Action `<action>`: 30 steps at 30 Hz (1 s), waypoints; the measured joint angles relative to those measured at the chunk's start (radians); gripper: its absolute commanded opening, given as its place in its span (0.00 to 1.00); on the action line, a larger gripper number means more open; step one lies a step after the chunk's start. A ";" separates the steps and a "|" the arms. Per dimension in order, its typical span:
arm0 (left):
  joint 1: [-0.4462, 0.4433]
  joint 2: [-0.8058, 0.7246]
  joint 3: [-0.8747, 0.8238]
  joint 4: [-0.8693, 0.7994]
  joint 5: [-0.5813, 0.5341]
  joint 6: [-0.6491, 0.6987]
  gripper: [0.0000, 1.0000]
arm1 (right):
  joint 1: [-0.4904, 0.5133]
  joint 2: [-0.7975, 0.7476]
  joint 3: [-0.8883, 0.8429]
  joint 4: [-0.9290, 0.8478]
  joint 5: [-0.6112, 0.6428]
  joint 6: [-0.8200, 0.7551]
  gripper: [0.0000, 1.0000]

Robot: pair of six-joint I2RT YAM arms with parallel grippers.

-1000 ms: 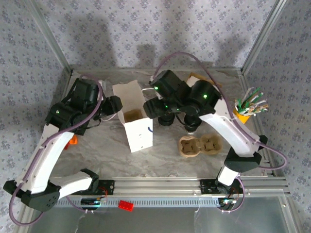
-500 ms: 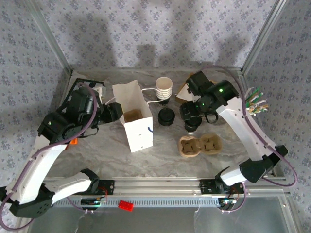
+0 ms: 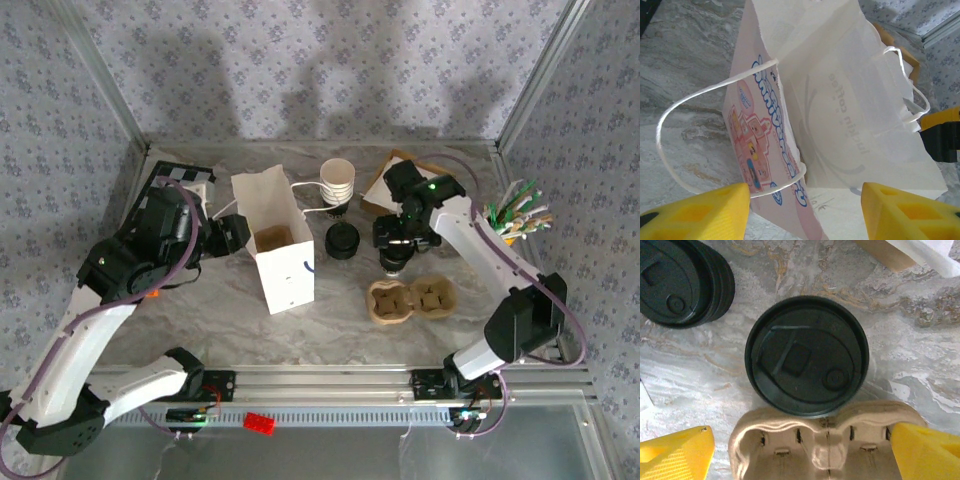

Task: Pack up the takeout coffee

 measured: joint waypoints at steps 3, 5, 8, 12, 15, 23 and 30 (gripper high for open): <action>0.000 -0.001 -0.005 0.000 -0.008 0.000 0.61 | -0.002 0.035 -0.002 0.025 0.000 0.018 0.93; 0.000 -0.001 -0.006 0.000 -0.015 0.000 0.62 | -0.003 0.055 -0.004 0.037 0.000 0.032 0.92; 0.000 -0.001 -0.007 0.000 -0.026 0.000 0.62 | -0.007 0.079 -0.006 0.051 0.000 0.052 0.90; 0.000 0.000 -0.007 0.000 -0.026 0.000 0.63 | -0.015 0.107 -0.008 0.055 0.003 0.082 0.89; 0.000 0.000 -0.007 0.000 -0.026 0.000 0.64 | -0.018 0.118 -0.010 0.057 0.008 0.100 0.88; 0.000 0.000 -0.007 0.000 -0.026 0.000 0.66 | -0.022 0.125 -0.018 0.058 0.013 0.139 0.80; 0.000 0.002 -0.008 0.000 -0.026 0.000 0.67 | -0.021 0.129 -0.018 0.058 0.023 0.199 0.75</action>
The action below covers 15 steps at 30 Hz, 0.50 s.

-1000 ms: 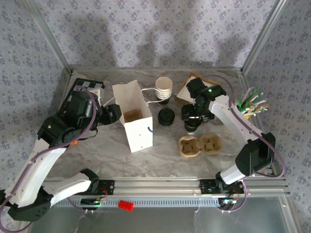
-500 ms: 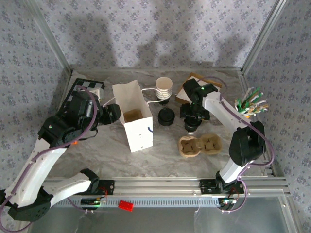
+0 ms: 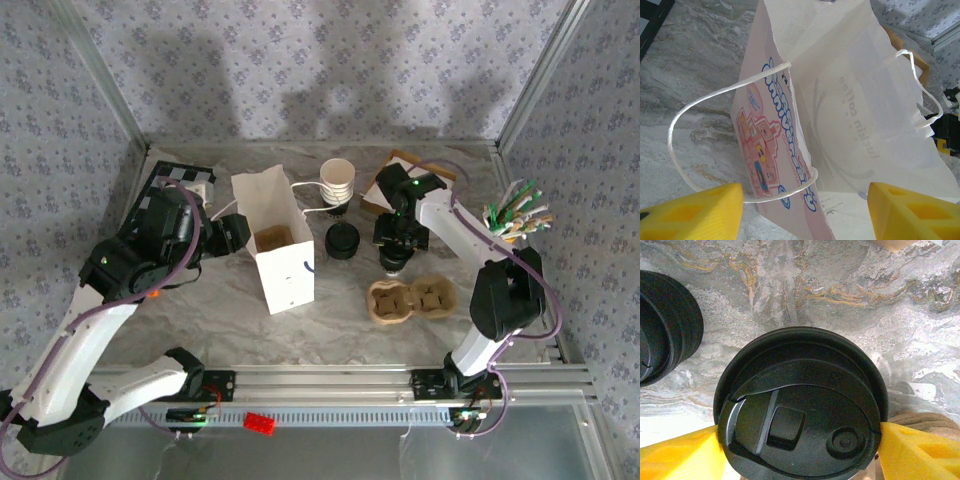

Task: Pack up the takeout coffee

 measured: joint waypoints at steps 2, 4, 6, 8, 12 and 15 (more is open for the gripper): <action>0.000 0.000 0.000 0.000 0.000 0.000 0.68 | 0.002 0.000 0.001 0.000 0.008 0.025 0.74; 0.000 0.000 0.000 0.000 0.000 0.000 0.68 | 0.004 0.000 0.004 -0.008 0.021 0.052 0.73; 0.001 -0.001 -0.003 0.000 0.000 0.000 0.68 | 0.008 0.000 0.009 -0.019 0.034 0.080 0.73; 0.006 -0.001 -0.006 0.000 0.000 0.000 0.68 | 0.016 0.000 0.019 -0.029 0.040 0.116 0.72; 0.011 -0.003 -0.017 0.000 0.000 0.000 0.68 | 0.064 0.004 0.049 -0.038 0.042 0.202 0.71; 0.014 -0.011 -0.020 0.001 0.000 0.000 0.69 | 0.097 0.011 0.052 -0.038 0.042 0.266 0.71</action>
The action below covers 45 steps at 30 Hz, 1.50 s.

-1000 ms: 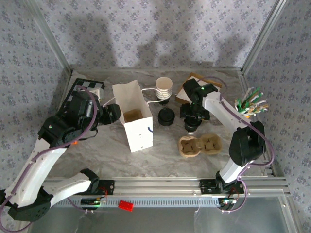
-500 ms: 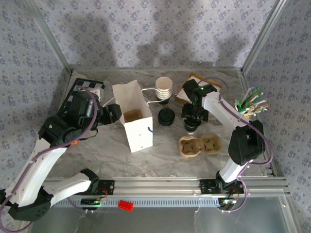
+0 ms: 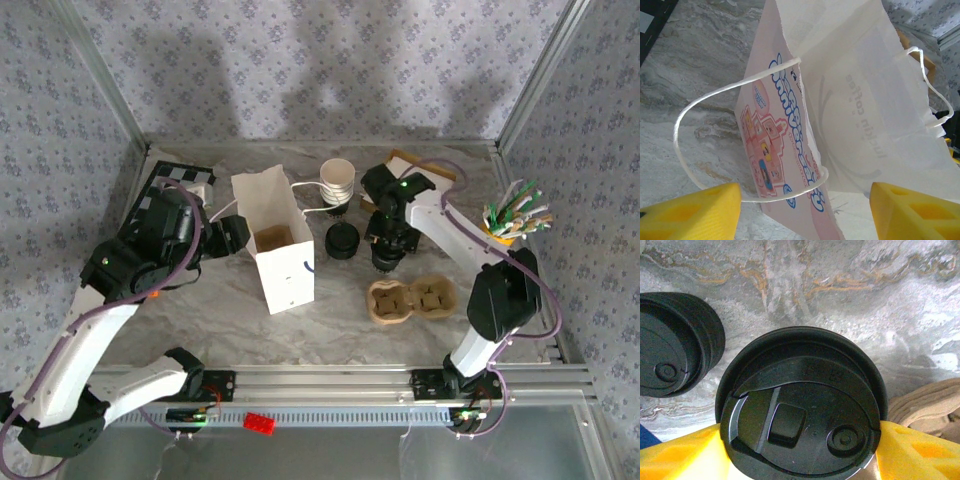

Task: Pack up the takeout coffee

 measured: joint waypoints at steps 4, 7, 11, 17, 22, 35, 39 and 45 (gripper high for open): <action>0.012 -0.013 -0.001 0.000 0.000 0.000 0.69 | 0.019 0.016 0.000 0.001 0.002 0.080 0.70; 0.015 -0.019 -0.001 0.000 0.000 0.000 0.69 | 0.028 0.032 0.005 0.000 0.009 0.128 0.71; 0.021 -0.026 -0.006 0.001 0.001 0.001 0.70 | 0.040 0.053 0.025 -0.001 0.026 0.169 0.72; 0.032 -0.026 -0.015 0.006 0.005 0.008 0.70 | 0.057 0.079 0.048 -0.010 0.045 0.208 0.78; 0.039 -0.028 -0.015 0.007 0.009 0.008 0.70 | 0.064 0.085 0.064 -0.017 0.053 0.220 0.86; 0.045 -0.027 -0.014 0.006 0.029 0.012 0.71 | 0.068 -0.033 0.090 -0.025 0.048 0.066 0.94; 0.045 -0.027 -0.013 0.000 0.042 0.014 0.71 | 0.041 -0.143 0.040 0.019 -0.007 -0.143 0.93; 0.045 -0.028 -0.001 -0.004 0.061 0.034 0.71 | -0.013 -0.210 -0.040 0.050 -0.101 -0.489 0.93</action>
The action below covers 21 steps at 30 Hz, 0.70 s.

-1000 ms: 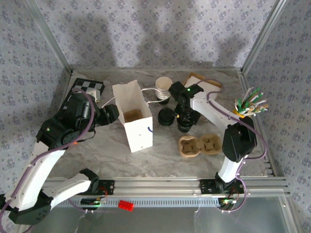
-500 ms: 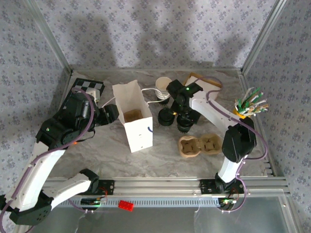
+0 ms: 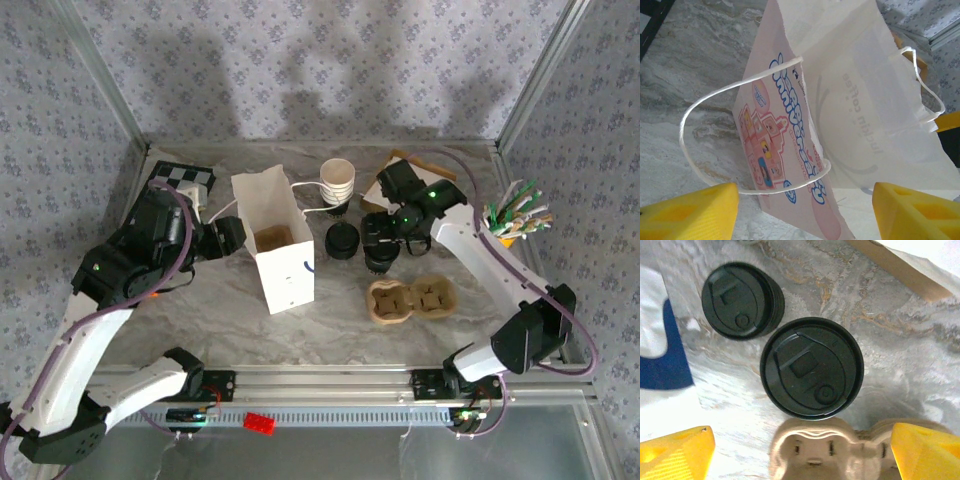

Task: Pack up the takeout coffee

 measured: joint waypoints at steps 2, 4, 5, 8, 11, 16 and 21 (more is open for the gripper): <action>0.000 0.000 0.004 0.000 0.006 0.008 0.71 | -0.034 0.006 -0.022 0.001 -0.031 -0.091 0.93; 0.000 0.000 0.004 0.000 0.011 0.013 0.71 | -0.062 0.022 -0.033 -0.001 -0.050 -0.163 0.94; 0.000 0.000 0.005 0.000 0.011 0.016 0.71 | -0.072 0.034 -0.037 0.000 -0.053 -0.198 0.95; 0.000 0.000 0.005 0.000 0.011 0.019 0.71 | -0.074 0.067 -0.048 0.002 -0.067 -0.280 0.95; 0.003 -0.001 0.005 0.003 0.015 0.019 0.72 | -0.071 0.105 -0.048 0.004 -0.075 -0.342 0.95; 0.006 -0.002 0.005 0.003 0.025 0.031 0.73 | -0.063 0.171 -0.043 0.006 -0.071 -0.398 0.94; 0.007 -0.002 0.005 0.003 0.030 0.044 0.75 | -0.028 0.231 -0.017 0.008 -0.048 -0.418 0.89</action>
